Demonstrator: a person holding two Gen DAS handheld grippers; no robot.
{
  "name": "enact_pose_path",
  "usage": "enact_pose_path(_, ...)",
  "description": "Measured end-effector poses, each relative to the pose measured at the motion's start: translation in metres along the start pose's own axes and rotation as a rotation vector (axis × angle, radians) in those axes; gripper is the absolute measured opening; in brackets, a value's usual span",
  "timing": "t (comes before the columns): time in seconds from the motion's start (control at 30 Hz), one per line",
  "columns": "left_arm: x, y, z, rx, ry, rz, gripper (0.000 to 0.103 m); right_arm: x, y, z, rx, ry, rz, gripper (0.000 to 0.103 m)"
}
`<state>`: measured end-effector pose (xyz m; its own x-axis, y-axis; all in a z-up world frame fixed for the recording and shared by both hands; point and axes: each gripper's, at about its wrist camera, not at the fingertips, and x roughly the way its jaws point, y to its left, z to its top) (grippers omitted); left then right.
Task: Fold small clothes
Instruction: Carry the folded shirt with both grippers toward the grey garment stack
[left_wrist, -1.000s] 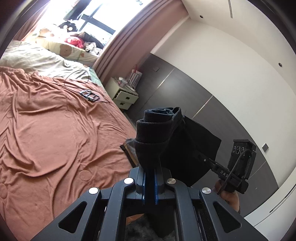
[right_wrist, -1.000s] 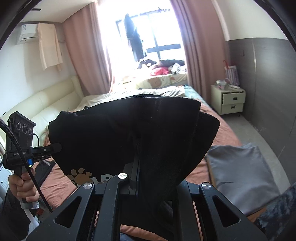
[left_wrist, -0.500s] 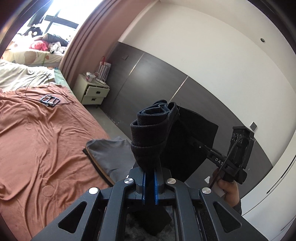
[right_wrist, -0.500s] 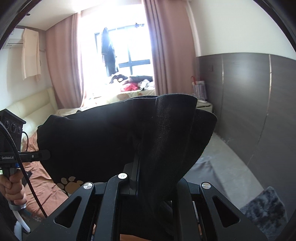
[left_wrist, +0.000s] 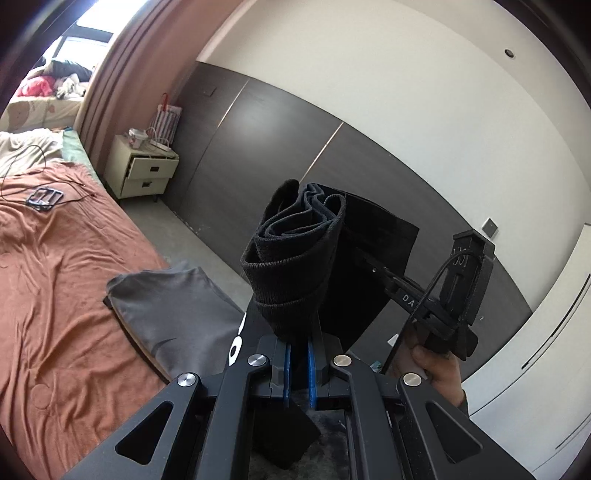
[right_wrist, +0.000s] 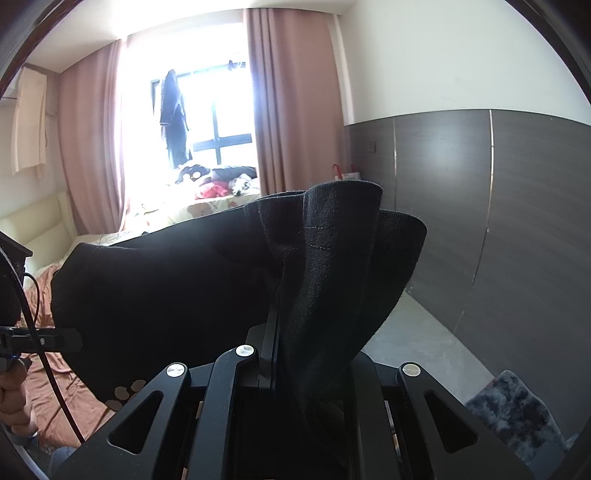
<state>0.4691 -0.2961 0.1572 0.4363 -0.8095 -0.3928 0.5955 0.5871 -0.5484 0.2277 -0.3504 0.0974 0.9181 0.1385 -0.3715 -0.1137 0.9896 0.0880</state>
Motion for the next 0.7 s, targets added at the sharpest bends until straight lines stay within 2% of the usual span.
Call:
enact_pose_path(0.13, 0.019, -0.010, 0.000, 0.007, 0.022, -0.017, 0.006, 0.003, 0.004, 0.002, 0.007, 0.004, -0.030, 0.008)
enact_pose_path(0.33, 0.049, -0.006, 0.001, 0.016, 0.064, -0.033, 0.006, 0.027, 0.032, 0.000, -0.013, 0.008, -0.068, 0.008)
enact_pose_path(0.57, 0.071, 0.025, 0.014, -0.019, 0.085, -0.023, 0.006, 0.074, 0.049, -0.003, 0.012, 0.057, -0.081, 0.008)
enact_pose_path(0.7, 0.088, 0.062, 0.022, -0.055, 0.086, -0.002, 0.006, 0.118, 0.067, -0.003, 0.015, 0.101, -0.095, 0.008)
